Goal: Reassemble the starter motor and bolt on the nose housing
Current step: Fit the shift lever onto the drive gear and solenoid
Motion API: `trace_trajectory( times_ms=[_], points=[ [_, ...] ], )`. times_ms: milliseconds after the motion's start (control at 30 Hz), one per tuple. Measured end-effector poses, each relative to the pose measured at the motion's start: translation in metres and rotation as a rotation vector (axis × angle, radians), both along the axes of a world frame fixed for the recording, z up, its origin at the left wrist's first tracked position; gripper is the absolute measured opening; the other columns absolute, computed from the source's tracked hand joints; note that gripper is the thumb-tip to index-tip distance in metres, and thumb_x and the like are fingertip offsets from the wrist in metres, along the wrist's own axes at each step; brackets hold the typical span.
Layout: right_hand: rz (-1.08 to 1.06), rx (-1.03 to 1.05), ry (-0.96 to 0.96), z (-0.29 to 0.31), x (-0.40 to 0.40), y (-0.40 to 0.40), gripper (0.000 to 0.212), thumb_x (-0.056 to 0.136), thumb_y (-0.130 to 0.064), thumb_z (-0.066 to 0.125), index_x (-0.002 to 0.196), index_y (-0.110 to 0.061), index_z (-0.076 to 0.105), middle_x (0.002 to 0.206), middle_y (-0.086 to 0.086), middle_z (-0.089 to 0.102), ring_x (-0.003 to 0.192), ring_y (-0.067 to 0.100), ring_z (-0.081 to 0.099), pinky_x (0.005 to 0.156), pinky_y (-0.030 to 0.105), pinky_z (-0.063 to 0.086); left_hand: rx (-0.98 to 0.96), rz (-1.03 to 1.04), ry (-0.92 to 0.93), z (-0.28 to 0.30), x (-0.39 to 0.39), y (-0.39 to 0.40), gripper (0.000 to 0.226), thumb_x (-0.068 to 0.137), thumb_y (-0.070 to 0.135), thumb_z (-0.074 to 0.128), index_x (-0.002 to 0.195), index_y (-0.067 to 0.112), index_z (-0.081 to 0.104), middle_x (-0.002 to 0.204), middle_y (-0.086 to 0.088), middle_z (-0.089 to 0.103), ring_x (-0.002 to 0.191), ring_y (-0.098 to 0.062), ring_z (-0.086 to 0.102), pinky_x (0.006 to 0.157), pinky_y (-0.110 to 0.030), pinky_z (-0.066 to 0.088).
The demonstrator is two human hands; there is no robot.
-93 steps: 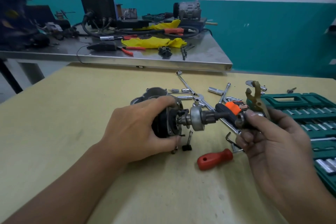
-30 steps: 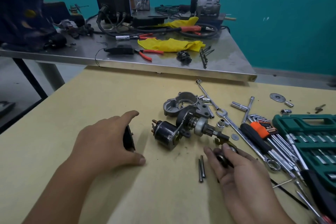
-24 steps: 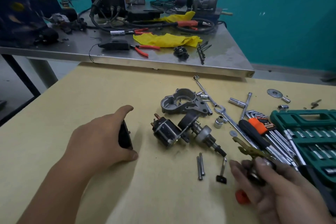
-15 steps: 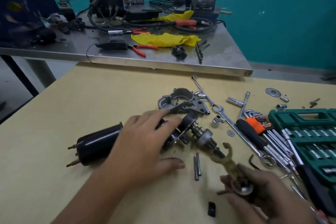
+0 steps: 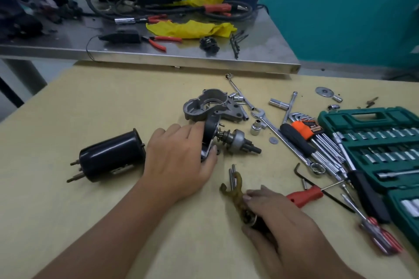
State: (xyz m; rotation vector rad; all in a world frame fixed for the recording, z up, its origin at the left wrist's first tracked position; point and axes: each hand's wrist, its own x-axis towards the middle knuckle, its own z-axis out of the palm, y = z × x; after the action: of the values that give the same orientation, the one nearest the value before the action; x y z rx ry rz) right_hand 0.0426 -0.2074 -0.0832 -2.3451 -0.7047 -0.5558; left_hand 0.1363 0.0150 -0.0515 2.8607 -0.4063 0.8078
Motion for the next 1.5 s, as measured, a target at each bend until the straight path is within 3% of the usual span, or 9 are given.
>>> trace_trajectory(
  times_ms=[200,333,500,700,833,933,1033,1233,1500],
  points=[
    [-0.058,0.164,-0.015,0.018,-0.009,-0.001,0.039,0.087,-0.036,0.073,0.117,-0.011,0.072,0.128,-0.001,0.067,0.127,0.016,0.061,0.107,0.032,0.049,-0.235,-0.005,-0.085,-0.003,-0.008,0.000,0.048,0.089,0.041,0.055,0.111,0.001,0.071,0.069,-0.006,0.065,0.061,-0.030,0.058,0.058,-0.039,0.045],
    [-0.132,0.368,-0.077,0.047,-0.017,0.011,0.016,0.086,-0.032,0.068,0.098,-0.023,0.073,0.100,-0.010,0.073,0.096,0.013,0.071,0.076,0.023,0.053,-0.487,0.004,-0.111,0.008,-0.013,-0.003,0.038,0.089,0.038,0.058,0.109,0.009,0.073,0.068,0.000,0.063,0.063,-0.026,0.058,0.060,-0.042,0.047],
    [0.049,0.894,1.002,0.097,0.031,0.046,0.062,0.074,-0.052,0.078,0.125,-0.017,0.070,0.105,-0.007,0.079,0.101,0.012,0.075,0.095,0.036,0.055,-0.634,-0.167,-0.276,0.028,-0.021,-0.012,0.036,0.092,0.031,0.059,0.114,0.006,0.072,0.075,0.002,0.064,0.067,-0.021,0.058,0.063,-0.041,0.047],
    [0.131,1.410,1.077,0.091,0.049,0.096,0.036,0.081,-0.029,0.075,0.110,-0.010,0.078,0.107,0.014,0.078,0.099,0.024,0.076,0.082,0.036,0.061,-0.340,-0.309,-0.389,0.038,-0.025,-0.014,0.044,0.089,0.030,0.059,0.119,0.001,0.071,0.082,-0.006,0.069,0.068,-0.026,0.058,0.064,-0.039,0.044],
    [0.118,1.383,1.046,0.078,0.062,0.078,0.029,0.085,-0.026,0.070,0.107,-0.008,0.074,0.103,0.021,0.076,0.087,0.033,0.077,0.063,0.040,0.060,-0.421,-0.612,-0.095,0.051,-0.018,0.034,0.078,0.091,0.050,0.066,0.152,0.010,0.039,0.135,-0.006,0.056,0.107,-0.019,0.061,0.086,-0.026,0.046],
    [0.069,1.296,0.970,0.076,0.074,0.060,0.033,0.072,-0.021,0.076,0.100,-0.004,0.069,0.089,0.023,0.075,0.070,0.037,0.074,0.048,0.038,0.054,-0.211,-0.088,0.081,0.054,-0.011,0.089,0.095,0.075,0.088,0.052,0.152,0.035,0.037,0.135,0.011,0.056,0.117,-0.017,0.055,0.088,-0.034,0.044],
    [0.039,1.187,0.847,0.075,0.084,0.044,0.032,0.063,-0.019,0.079,0.094,-0.017,0.073,0.090,0.017,0.074,0.071,0.034,0.074,0.051,0.042,0.055,-0.023,0.283,0.660,0.056,-0.005,0.115,0.113,0.031,0.111,0.045,0.124,0.047,0.052,0.116,0.023,0.062,0.103,-0.007,0.060,0.082,-0.035,0.051],
    [0.151,1.243,0.756,0.086,0.088,0.041,0.074,0.059,-0.085,0.074,0.103,-0.026,0.075,0.093,0.013,0.075,0.076,0.029,0.074,0.063,0.054,0.060,-0.093,0.153,0.759,0.045,0.001,0.121,0.081,0.021,0.076,0.087,0.091,0.040,0.066,0.089,0.020,0.065,0.081,-0.002,0.063,0.070,-0.033,0.060],
    [0.182,1.326,0.880,0.085,0.088,0.047,0.061,0.085,-0.070,0.042,0.098,-0.022,0.079,0.084,0.015,0.072,0.068,0.025,0.071,0.060,0.041,0.058,-0.788,-0.384,0.268,0.034,-0.010,0.067,0.065,0.046,0.013,0.105,0.103,0.019,0.076,0.099,0.003,0.076,0.095,-0.013,0.073,0.077,-0.017,0.056]
  ],
)
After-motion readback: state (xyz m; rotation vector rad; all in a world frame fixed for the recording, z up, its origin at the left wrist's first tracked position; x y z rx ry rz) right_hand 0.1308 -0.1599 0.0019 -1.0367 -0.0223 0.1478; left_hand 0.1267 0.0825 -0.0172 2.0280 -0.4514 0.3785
